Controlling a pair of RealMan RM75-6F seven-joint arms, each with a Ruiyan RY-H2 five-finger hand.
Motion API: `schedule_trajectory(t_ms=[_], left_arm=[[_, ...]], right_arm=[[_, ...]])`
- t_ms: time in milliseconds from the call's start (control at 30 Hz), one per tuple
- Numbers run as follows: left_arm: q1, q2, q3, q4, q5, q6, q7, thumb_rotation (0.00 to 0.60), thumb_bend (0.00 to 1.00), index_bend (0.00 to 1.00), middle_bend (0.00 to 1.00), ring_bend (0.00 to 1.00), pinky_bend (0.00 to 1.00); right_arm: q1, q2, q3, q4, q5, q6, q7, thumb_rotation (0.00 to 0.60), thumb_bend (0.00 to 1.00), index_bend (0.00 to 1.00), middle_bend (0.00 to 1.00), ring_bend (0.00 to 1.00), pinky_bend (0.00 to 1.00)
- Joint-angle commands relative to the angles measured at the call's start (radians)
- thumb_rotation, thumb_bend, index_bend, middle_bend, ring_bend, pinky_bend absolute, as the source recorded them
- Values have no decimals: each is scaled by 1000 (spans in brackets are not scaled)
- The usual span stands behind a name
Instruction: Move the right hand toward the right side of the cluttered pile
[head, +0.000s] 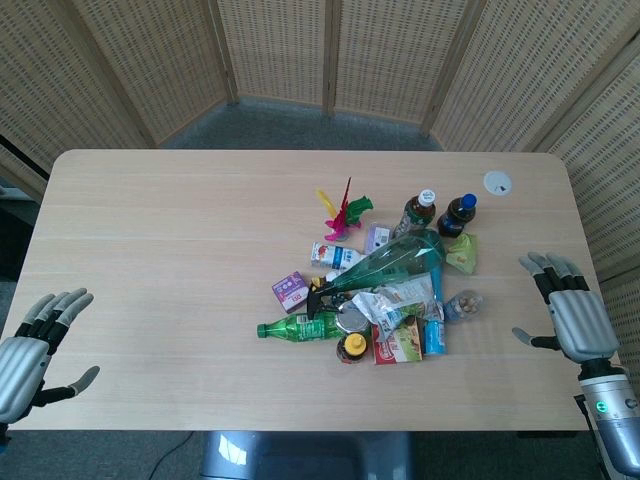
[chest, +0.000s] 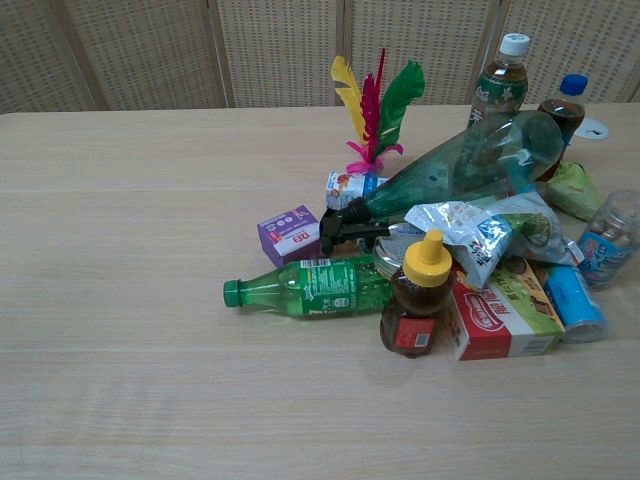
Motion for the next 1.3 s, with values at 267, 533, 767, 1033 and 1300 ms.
schedule_trajectory(t_ms=[267, 533, 767, 1033, 1300], left_arm=[[6, -3, 6, 3, 18, 13, -4, 600, 320, 62, 0, 0, 0], [-2, -1, 4, 8, 23, 8, -15, 600, 320, 62, 0, 0, 0], [-6, 0, 5, 0, 21, 0, -6, 600, 320, 62, 0, 0, 0], [-7, 12, 6, -21, 30, 1, 15, 600, 322, 63, 0, 0, 0], [2, 16, 11, -30, 40, 17, 21, 600, 320, 60, 0, 0, 0]], right_arm=[[0, -15, -4, 1, -3, -12, 29, 600, 74, 0, 0, 0, 0], [-4, -69, 3, 103, 48, -75, 302, 600, 75, 0, 0, 0, 0], [-11, -146, -3, 216, 46, -108, 494, 600, 70, 0, 0, 0, 0], [-17, -292, -11, 405, 22, -99, 613, 600, 69, 0, 0, 0, 0], [-14, -383, -11, 539, 27, -125, 692, 600, 68, 0, 0, 0, 0]])
